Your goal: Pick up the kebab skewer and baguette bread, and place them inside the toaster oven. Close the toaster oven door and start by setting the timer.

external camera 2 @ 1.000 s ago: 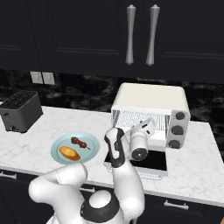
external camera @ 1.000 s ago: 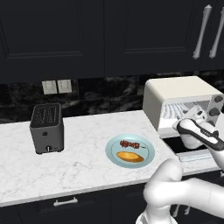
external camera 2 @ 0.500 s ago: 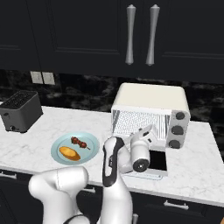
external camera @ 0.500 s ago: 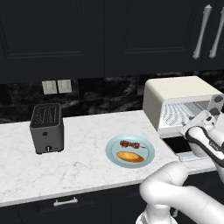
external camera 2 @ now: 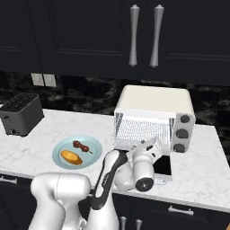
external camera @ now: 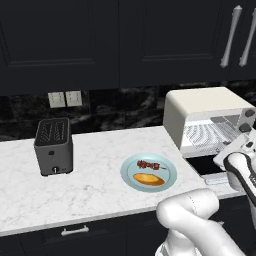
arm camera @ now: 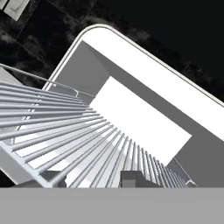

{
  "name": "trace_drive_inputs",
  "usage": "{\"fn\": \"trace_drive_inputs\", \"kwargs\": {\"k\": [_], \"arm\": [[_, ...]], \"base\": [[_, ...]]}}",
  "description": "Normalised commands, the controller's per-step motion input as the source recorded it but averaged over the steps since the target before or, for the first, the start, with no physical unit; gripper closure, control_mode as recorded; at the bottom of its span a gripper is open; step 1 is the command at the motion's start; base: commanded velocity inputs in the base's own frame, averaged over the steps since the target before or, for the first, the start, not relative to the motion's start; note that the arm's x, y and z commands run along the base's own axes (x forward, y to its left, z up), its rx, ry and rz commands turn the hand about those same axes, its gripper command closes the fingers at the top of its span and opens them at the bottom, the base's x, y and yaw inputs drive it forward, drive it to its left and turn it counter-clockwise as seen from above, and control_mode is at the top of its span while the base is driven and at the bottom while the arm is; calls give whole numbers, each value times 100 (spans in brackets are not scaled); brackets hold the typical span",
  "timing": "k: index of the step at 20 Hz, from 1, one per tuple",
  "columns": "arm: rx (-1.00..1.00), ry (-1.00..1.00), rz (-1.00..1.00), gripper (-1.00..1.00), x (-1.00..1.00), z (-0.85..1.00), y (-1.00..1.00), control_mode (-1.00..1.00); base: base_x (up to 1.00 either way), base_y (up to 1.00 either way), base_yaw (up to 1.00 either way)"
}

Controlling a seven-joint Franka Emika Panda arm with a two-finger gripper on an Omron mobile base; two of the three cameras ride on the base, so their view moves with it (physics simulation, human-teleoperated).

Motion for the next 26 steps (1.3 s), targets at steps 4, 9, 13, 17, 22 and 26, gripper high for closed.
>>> {"fn": "trace_drive_inputs", "kwargs": {"k": [4, 9, 13, 17, 22, 26], "arm": [[0, 1, 3, 100, -73, 7, -36, -100], [0, 6, 3, 100, -55, 18, -35, -100], [0, 13, 1, 100, -65, 37, -25, -100], [0, 20, 0, 100, -83, 79, -27, -100], [0, 36, 0, 100, -61, 73, 12, -100], [6, 50, 0, 100, -44, 46, 43, -100]], "base": [[0, 0, 0], [0, 0, 0], [0, 0, 0], [0, 0, 0], [0, 0, 0], [0, 0, 0]]}}
